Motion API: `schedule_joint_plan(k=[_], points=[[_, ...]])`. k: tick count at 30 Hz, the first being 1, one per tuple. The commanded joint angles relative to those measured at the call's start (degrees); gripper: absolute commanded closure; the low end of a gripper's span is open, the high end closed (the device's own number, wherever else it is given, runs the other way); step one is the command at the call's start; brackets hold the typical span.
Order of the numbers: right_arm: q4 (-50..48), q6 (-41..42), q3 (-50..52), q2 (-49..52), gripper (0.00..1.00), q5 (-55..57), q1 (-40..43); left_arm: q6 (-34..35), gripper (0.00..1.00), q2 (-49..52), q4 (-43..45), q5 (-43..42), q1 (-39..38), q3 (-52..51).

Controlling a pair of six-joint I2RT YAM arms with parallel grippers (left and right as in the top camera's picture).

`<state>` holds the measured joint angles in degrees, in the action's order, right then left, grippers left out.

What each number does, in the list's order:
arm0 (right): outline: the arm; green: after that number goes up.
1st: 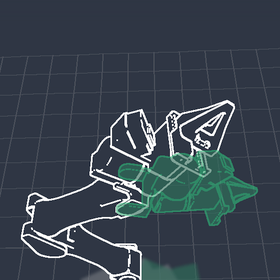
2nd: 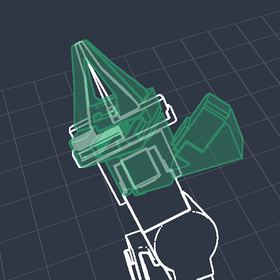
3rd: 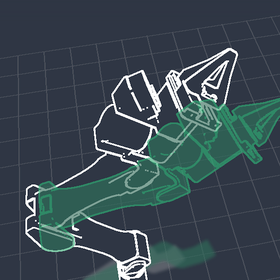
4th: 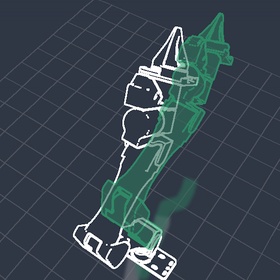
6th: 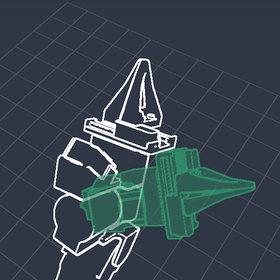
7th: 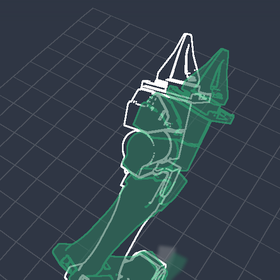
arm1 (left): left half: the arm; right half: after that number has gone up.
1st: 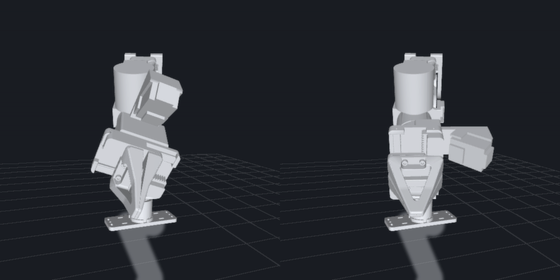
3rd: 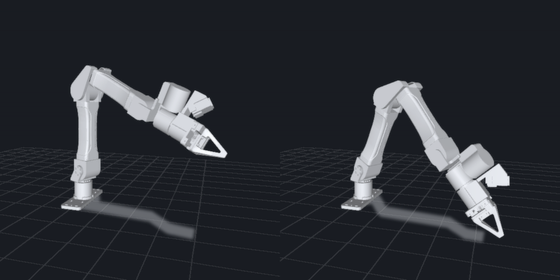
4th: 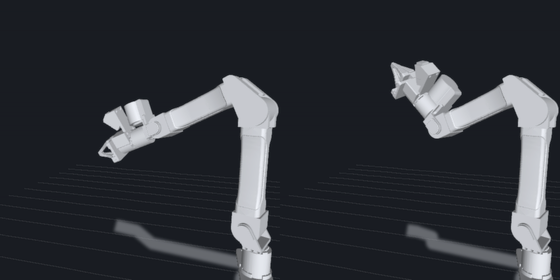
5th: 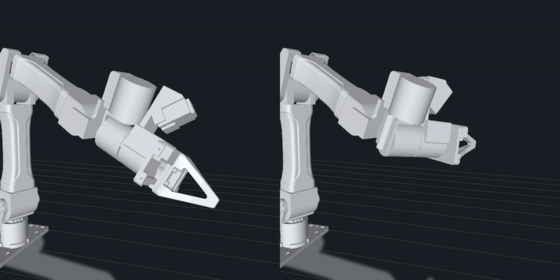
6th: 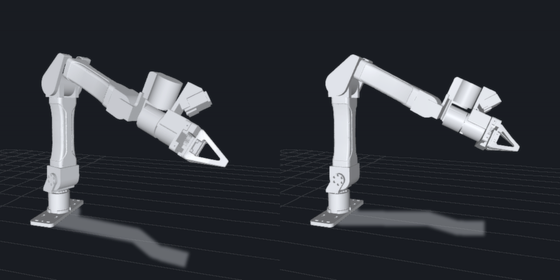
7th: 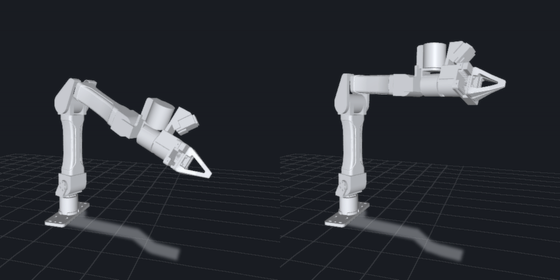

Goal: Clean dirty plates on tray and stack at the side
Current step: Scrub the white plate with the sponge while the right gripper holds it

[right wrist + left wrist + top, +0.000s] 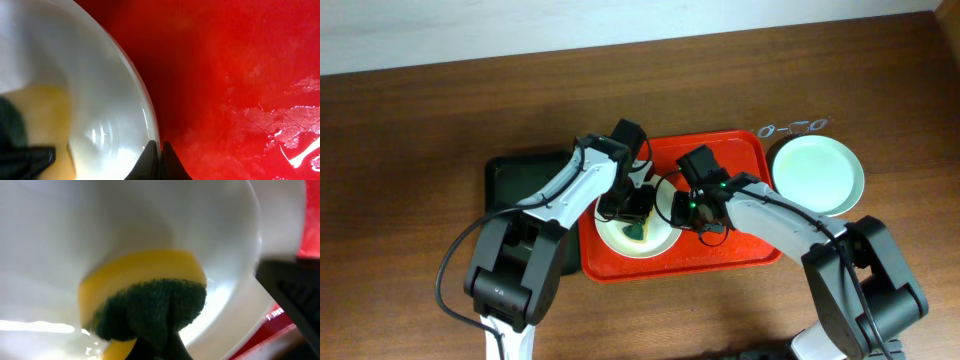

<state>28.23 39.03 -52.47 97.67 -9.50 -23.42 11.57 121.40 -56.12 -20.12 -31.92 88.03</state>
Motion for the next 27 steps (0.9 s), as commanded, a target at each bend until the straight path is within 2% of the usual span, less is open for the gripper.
schedule_joint_plan(k=[1,11,27], points=[[-0.15,0.22,0.17,0.2,0.96,0.11,-0.68,-1.4,1.0,-0.76,-1.9,-2.25,-0.66,5.35],[-0.02,0.24,0.17,0.2,0.96,0.31,-0.68,2.62,1.0,-1.42,-5.84,20.65,-0.66,7.43],[0.02,0.22,0.17,0.2,0.96,0.33,-0.68,3.65,1.0,3.63,-4.11,20.98,-1.05,3.72]])
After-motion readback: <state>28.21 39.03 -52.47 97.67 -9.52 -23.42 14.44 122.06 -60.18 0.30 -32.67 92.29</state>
